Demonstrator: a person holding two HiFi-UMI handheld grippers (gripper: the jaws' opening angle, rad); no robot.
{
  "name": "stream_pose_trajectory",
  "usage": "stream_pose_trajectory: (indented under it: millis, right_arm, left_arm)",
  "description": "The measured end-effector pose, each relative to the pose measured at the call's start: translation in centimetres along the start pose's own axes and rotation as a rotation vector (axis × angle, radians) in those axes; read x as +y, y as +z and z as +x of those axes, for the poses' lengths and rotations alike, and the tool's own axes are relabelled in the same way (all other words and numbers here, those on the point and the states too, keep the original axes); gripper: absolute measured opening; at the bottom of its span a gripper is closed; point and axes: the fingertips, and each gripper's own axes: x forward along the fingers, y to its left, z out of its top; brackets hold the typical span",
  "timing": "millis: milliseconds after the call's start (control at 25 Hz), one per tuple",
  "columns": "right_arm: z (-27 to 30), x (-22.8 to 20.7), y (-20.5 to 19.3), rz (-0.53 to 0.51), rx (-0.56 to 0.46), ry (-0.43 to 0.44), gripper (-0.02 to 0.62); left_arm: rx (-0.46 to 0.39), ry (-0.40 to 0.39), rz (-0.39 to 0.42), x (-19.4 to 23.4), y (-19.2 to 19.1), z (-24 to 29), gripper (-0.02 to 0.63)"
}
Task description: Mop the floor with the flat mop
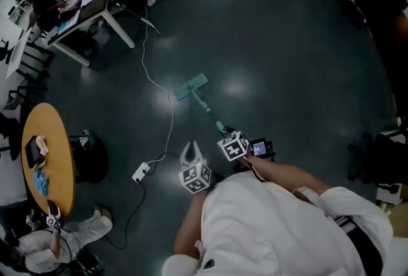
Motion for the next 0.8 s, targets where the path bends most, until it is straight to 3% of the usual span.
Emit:
stream_pose_trajectory:
  millis: [520,800]
  right_arm:
    - [-0.1,-0.9,-0.7,0.003,0.005,-0.003,0.117]
    - [0.4,-2.2,-2.1,0.015,0.031,0.008,0.117]
  left_arm:
    - [-0.007,0.013,-0.001,-0.6,0.0,0.5,0.006]
    - [-0.037,0.070,-0.014,-0.3,1.7,2.0,0.006]
